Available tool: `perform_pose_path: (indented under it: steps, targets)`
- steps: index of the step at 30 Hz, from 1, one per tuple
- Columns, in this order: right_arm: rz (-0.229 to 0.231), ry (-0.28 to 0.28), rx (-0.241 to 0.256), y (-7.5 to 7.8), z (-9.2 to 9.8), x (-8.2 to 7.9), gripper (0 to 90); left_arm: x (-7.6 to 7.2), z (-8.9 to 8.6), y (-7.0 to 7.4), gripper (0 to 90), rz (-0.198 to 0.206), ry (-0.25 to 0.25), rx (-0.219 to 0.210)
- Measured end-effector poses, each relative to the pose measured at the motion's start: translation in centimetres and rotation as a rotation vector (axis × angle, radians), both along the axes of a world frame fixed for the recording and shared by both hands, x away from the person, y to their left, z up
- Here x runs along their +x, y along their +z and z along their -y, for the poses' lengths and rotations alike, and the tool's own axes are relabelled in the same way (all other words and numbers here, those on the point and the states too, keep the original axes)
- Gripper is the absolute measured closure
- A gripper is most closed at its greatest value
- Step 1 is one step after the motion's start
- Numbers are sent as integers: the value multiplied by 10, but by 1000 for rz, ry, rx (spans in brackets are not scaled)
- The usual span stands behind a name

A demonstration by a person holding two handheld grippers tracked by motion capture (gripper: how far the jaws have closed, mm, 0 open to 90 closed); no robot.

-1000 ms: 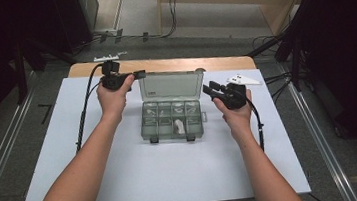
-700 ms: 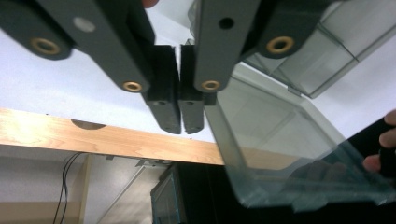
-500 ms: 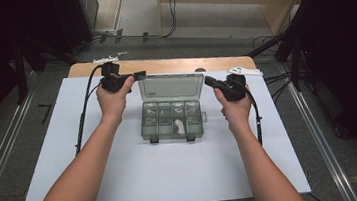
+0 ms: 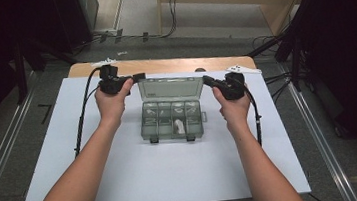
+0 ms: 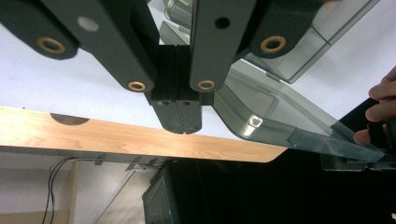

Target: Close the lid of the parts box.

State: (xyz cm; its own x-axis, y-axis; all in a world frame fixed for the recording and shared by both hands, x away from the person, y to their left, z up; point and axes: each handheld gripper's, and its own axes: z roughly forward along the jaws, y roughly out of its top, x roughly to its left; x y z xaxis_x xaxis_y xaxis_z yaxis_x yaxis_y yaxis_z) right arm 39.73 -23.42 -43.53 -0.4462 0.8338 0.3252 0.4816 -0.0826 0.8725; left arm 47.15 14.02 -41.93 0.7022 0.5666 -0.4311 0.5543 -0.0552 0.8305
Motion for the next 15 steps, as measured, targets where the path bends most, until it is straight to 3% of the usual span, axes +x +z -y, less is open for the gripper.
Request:
perform_pose_path:
  steps: [15]
  targets:
    - [16, 6, -25, 1, -2, -18, 879, -22, -5, 2, 899, 36, -28, 2]
